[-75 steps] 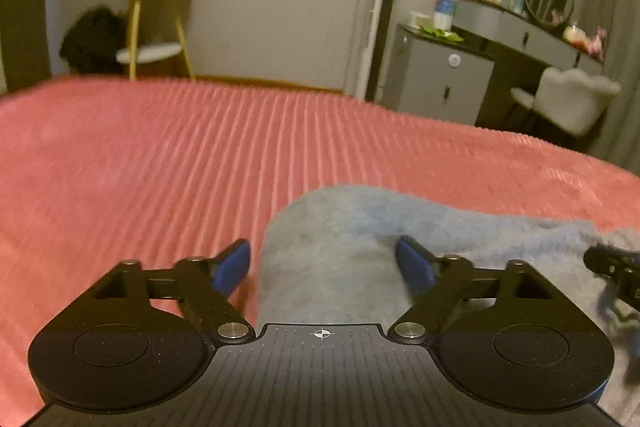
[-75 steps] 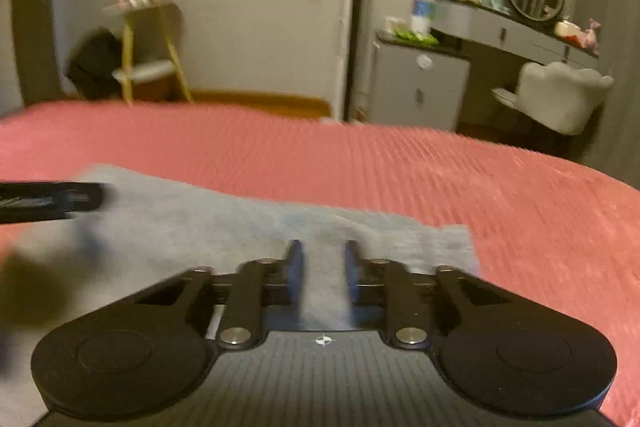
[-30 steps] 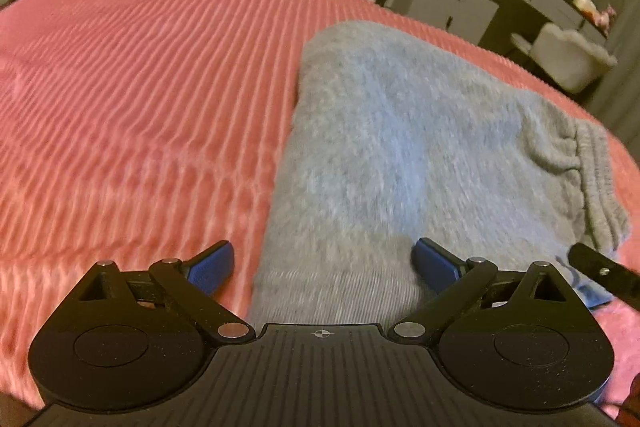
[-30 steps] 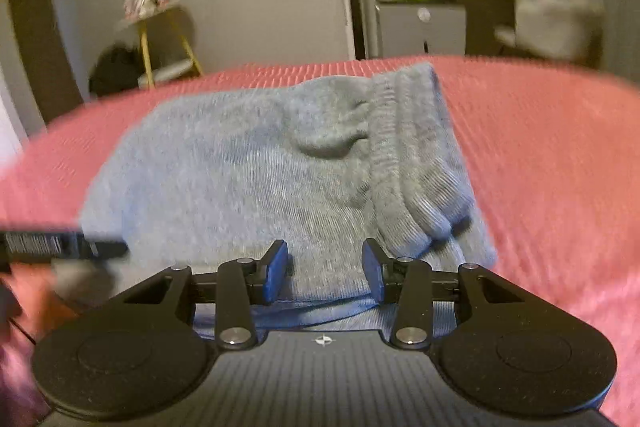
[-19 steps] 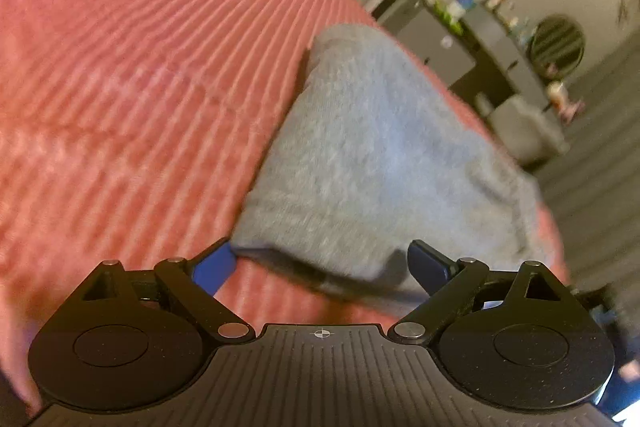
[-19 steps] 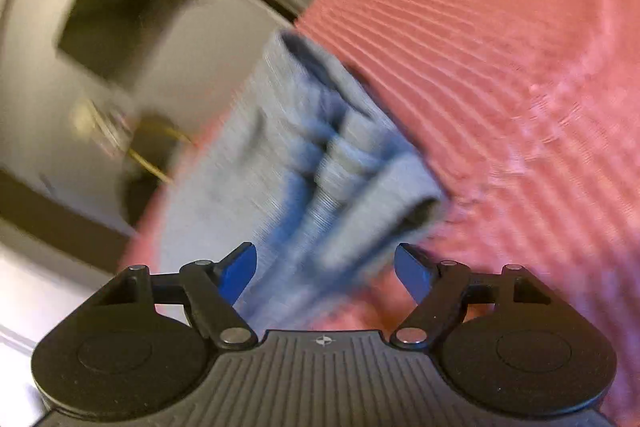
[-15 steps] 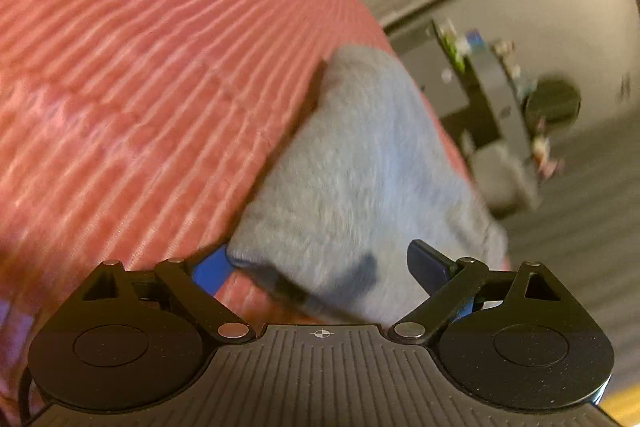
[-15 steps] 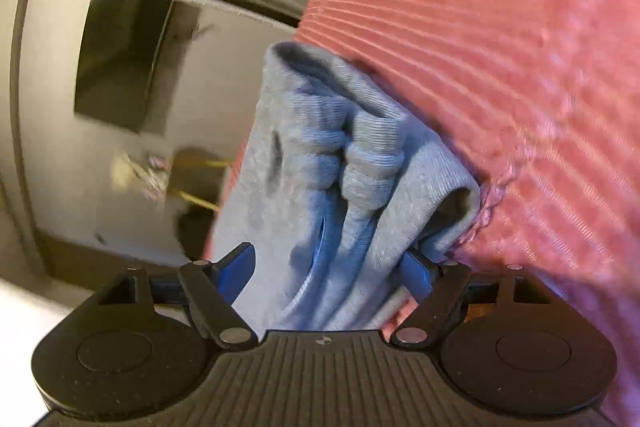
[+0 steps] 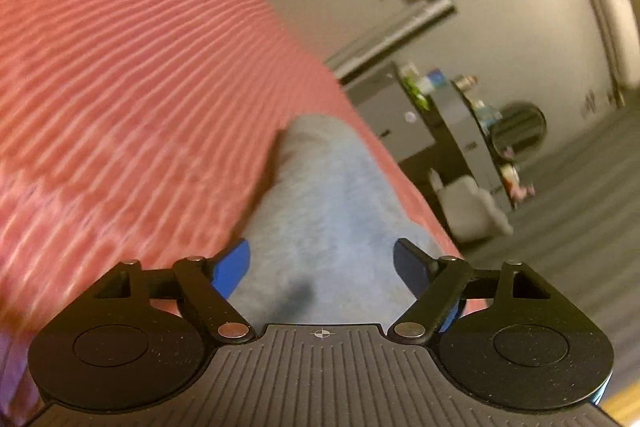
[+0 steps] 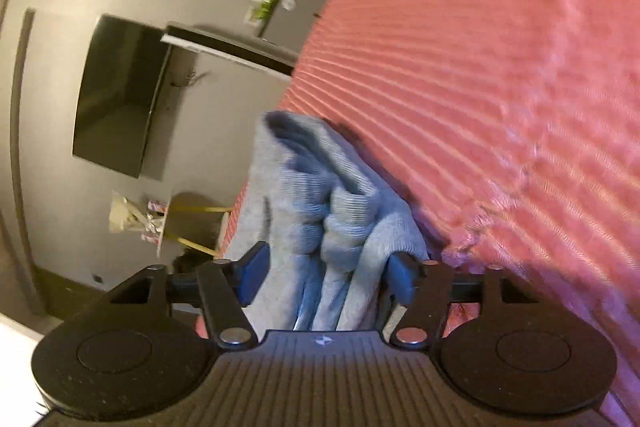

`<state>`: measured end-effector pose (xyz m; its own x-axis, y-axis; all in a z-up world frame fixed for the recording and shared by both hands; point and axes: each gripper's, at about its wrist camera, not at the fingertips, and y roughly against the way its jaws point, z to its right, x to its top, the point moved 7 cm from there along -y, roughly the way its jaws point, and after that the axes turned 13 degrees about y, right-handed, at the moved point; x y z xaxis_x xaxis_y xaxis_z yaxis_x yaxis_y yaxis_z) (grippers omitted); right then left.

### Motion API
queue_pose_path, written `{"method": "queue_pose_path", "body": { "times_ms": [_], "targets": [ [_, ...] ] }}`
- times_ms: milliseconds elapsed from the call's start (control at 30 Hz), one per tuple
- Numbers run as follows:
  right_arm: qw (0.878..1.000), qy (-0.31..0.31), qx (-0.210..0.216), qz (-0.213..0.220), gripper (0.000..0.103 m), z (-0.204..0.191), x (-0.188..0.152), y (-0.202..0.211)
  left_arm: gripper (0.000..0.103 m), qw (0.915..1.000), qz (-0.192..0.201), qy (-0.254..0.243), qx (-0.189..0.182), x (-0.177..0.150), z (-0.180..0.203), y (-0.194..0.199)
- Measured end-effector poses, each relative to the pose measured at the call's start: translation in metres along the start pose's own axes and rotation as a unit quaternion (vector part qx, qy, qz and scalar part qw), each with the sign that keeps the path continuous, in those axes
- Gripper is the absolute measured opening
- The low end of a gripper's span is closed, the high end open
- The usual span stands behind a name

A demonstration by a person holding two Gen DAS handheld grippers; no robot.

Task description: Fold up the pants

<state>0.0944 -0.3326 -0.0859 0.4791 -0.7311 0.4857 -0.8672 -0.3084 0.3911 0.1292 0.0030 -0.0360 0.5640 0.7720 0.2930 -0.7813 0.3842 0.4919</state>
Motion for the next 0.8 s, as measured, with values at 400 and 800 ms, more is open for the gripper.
{"method": "queue_pose_path", "body": {
  "times_ms": [400,800],
  "targets": [
    [0.998,0.046,-0.028,-0.022,0.040,-0.029,0.010,-0.027,0.089,0.9990,-0.026,-0.032,0.015,-0.020,0.004,-0.017],
    [0.986,0.136,-0.096,0.000,0.019,-0.026,-0.002,-0.020,0.089,0.9858,-0.029,-0.110,0.123,-0.023,0.000,-0.026]
  ]
}}
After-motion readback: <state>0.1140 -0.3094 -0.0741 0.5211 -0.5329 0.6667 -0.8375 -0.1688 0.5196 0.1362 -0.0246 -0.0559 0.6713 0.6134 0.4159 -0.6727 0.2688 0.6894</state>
